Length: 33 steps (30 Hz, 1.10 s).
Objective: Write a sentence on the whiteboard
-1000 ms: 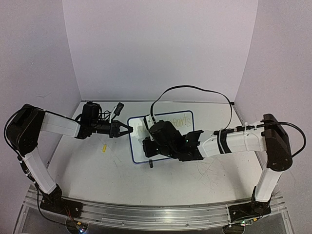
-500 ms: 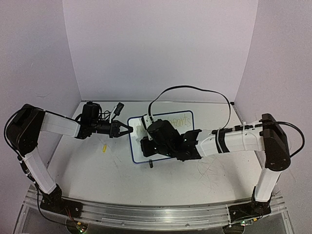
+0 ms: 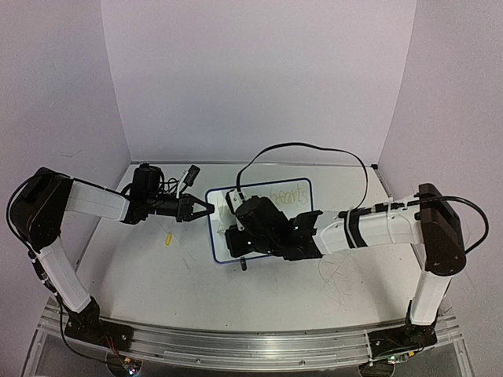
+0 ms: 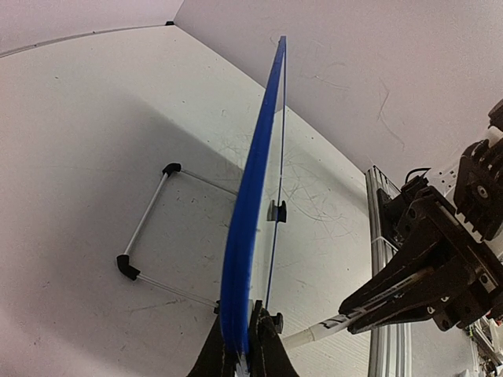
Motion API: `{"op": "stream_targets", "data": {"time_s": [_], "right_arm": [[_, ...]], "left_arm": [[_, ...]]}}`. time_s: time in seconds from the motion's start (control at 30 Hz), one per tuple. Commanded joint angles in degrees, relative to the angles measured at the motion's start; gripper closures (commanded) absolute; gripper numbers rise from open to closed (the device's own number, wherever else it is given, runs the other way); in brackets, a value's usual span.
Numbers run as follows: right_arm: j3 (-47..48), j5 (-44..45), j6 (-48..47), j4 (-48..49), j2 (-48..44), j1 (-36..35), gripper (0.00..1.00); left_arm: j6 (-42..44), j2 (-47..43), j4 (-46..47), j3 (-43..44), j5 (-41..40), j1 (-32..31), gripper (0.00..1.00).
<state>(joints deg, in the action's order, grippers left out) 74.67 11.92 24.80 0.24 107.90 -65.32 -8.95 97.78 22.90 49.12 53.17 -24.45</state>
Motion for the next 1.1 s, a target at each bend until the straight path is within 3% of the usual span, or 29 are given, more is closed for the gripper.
{"op": "stream_targets", "data": {"time_s": [0.0,0.7,1.07], "right_arm": [[1.23,1.22,1.62,-1.82,0.94,0.14,1.0],[-4.59,6.21,1.78,1.22,-7.76,0.06,1.0],[-2.94,6.89,2.07,2.33,-5.03,0.99,1.0]], "left_arm": [[3.68,1.38,-2.15,-0.01,-8.96,-0.26,1.0],[3.76,1.45,-2.24,0.16,-8.84,-0.25,1.0],[3.68,0.97,-2.33,0.05,-8.69,-0.25,1.0]]}}
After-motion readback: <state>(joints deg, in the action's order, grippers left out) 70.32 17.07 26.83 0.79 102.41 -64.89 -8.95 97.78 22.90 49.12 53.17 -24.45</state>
